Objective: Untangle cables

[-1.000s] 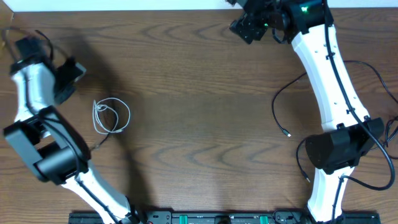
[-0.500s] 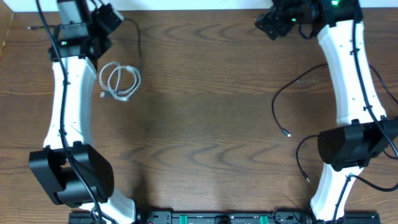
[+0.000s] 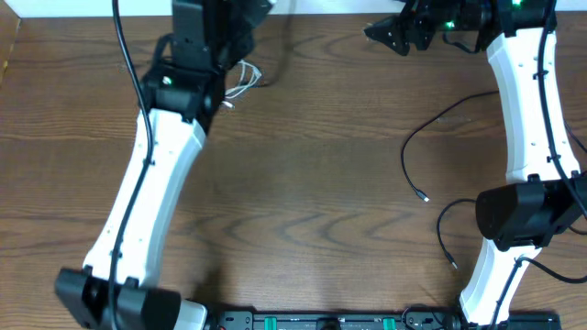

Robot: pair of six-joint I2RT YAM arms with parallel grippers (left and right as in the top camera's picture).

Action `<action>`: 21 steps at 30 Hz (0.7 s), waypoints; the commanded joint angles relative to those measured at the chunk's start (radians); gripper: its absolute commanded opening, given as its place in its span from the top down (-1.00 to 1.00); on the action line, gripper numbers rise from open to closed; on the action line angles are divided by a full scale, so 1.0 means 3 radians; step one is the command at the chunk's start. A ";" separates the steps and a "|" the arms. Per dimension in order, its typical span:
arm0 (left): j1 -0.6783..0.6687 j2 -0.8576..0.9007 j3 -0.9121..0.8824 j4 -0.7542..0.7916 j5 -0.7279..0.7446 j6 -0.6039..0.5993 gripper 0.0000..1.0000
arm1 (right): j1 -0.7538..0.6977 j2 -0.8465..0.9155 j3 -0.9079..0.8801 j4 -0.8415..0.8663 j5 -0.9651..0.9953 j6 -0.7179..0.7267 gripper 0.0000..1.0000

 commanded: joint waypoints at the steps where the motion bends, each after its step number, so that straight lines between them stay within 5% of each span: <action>1: -0.0210 -0.0225 0.0177 0.0018 -0.0104 -0.0210 0.85 | 0.0062 -0.0085 0.0058 -0.0020 -0.0507 -0.0301 -0.50; 10: -0.0586 -0.0431 0.0209 -0.0006 -0.0107 -0.0270 0.85 | 0.0113 -0.0043 0.0058 -0.0139 -0.0683 -0.0646 -0.46; 12: -0.0603 -0.0437 0.0211 -0.0010 -0.0118 -0.0270 0.85 | 0.0112 -0.0043 0.0058 -0.0140 -0.0717 -0.0645 -0.25; 14: -0.0603 -0.0437 0.0210 -0.0022 -0.0118 -0.0295 0.85 | 0.0109 -0.0043 0.0058 -0.0141 -0.0725 -0.0645 0.23; 16: -0.0603 -0.0437 0.0211 -0.0033 -0.0117 -0.0328 0.85 | 0.0106 -0.0043 0.0058 -0.0141 -0.0724 -0.0645 0.42; 21: -0.0580 -0.0436 0.0210 -0.0036 -0.0120 -0.0329 0.85 | 0.0092 -0.0043 0.0058 -0.0128 -0.0725 -0.0645 0.09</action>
